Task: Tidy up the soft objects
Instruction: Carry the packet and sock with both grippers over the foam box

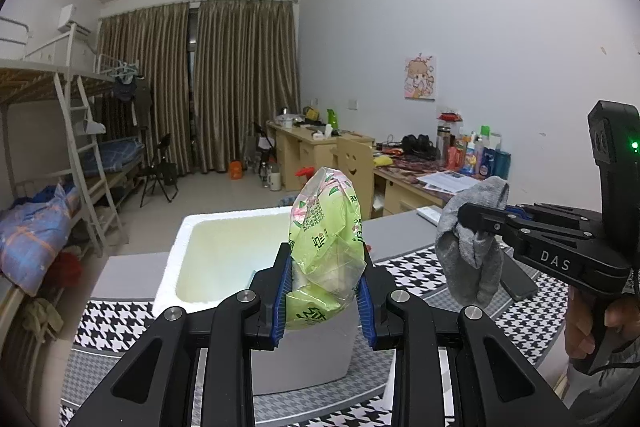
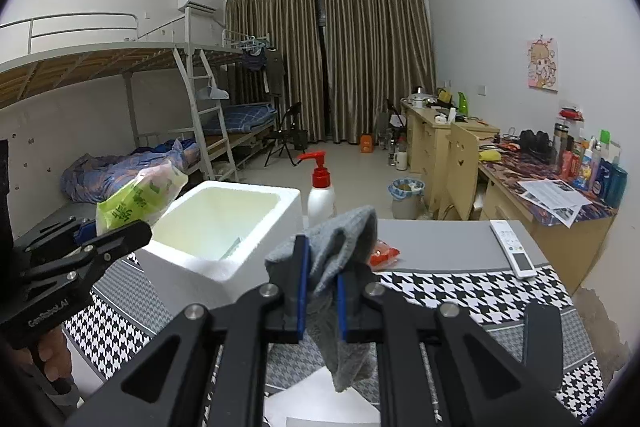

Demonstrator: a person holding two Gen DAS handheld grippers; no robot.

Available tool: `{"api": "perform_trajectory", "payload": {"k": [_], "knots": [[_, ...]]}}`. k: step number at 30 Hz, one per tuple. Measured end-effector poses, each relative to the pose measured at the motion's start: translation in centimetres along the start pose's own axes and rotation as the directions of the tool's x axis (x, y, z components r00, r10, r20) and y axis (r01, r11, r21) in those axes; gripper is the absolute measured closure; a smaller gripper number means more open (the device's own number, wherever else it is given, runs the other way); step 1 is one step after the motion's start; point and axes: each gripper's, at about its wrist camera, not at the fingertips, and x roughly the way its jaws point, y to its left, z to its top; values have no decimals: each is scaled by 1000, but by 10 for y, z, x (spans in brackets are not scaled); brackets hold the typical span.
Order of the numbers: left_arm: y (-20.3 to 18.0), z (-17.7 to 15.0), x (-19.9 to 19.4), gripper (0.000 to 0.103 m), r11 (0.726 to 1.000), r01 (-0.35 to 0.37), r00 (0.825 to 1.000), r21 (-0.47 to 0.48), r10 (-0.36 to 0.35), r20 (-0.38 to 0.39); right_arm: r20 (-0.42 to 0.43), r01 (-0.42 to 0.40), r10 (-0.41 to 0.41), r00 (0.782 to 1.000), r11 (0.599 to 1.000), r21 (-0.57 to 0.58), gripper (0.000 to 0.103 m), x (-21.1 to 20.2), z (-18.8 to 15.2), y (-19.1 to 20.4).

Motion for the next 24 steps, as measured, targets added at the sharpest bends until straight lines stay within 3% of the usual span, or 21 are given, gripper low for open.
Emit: {"api": "perform_trajectory", "payload": {"k": [24], "knots": [[45, 11, -2, 72, 991, -131, 991, -33, 131, 13, 4, -97, 98, 995, 992, -78, 88, 36, 36, 37]]}}
